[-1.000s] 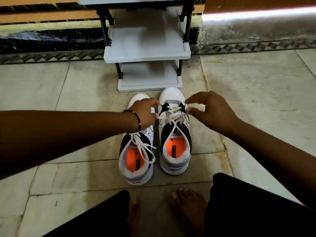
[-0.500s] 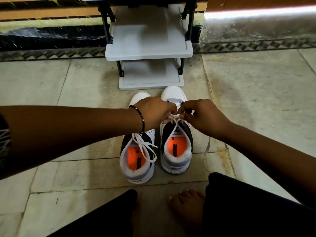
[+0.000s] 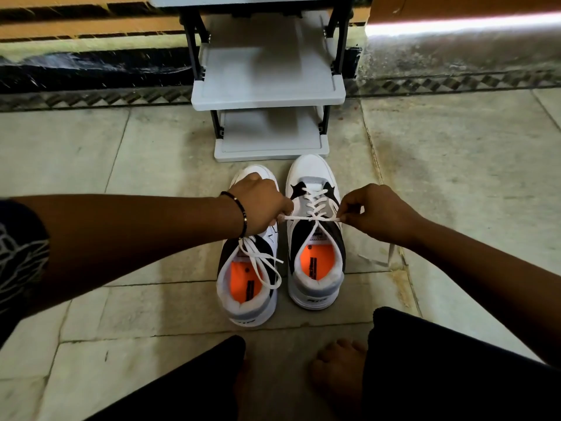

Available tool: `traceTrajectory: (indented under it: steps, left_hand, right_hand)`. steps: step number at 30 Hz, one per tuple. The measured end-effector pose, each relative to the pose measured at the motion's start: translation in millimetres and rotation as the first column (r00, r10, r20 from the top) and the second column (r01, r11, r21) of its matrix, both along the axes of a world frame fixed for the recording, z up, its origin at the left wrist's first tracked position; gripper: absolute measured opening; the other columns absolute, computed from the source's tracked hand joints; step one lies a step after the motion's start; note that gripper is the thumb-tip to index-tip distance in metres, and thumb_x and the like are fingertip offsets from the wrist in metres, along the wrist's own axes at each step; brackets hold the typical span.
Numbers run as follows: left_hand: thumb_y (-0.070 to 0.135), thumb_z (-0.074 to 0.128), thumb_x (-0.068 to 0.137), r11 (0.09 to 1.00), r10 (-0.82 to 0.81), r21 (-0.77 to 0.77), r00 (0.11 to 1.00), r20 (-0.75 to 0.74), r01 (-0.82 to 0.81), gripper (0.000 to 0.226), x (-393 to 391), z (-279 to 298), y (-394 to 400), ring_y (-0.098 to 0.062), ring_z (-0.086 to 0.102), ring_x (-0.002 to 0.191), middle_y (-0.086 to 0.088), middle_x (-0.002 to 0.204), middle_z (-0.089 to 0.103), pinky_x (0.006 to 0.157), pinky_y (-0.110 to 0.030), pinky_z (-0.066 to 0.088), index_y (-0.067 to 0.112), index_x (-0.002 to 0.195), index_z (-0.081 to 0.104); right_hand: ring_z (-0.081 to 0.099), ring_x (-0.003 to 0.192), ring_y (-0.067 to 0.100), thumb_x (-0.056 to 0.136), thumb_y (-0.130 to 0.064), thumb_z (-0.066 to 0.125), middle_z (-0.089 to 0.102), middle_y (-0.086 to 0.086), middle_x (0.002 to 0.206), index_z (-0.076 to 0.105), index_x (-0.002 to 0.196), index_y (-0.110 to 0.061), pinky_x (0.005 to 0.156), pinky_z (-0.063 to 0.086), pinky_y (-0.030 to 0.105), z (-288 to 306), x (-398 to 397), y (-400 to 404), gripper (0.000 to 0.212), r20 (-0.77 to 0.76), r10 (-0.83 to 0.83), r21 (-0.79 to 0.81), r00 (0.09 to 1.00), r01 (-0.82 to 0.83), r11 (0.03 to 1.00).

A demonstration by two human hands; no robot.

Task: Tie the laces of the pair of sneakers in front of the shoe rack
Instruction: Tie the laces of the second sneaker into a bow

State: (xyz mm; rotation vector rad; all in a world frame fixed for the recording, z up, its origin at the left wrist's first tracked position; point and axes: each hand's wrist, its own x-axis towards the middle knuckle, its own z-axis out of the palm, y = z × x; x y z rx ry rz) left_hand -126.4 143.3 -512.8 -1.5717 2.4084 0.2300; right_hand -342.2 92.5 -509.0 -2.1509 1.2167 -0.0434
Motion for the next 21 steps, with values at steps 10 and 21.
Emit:
traceTrajectory:
  steps: [10, 21]
  left_hand:
    - [0.011, 0.048, 0.079, 0.999, -0.046, 0.005, 0.998, -0.049, 0.046, 0.024, 9, 8, -3, -0.016, 0.059, 0.095, 0.007, 0.084, 0.069, 0.075, -0.027, 0.027, 0.025, 0.091, 0.063]
    - [0.022, 0.040, 0.084, 0.998, 0.034, 0.055, 0.996, -0.085, -0.029, 0.010, 14, 1, 7, -0.026, 0.054, 0.090, -0.003, 0.084, 0.062, 0.077, -0.033, 0.033, 0.028, 0.079, 0.046]
  right_hand:
    - [0.055, 0.069, 0.018, 0.083, -0.015, 0.065, 0.063, 0.007, 0.071, 0.071, 0.081, -0.010, 0.060, 0.040, 0.020, -7, -8, 1, 0.008, 0.016, -0.031, 0.058, 0.999, 0.030, 0.998]
    - [0.045, 0.052, 0.002, 0.090, -0.008, 0.050, 0.054, -0.009, 0.063, 0.068, 0.081, -0.011, 0.047, 0.032, 0.009, -3, -10, 5, 0.021, -0.015, -0.021, 0.138, 1.000, 0.023, 0.990]
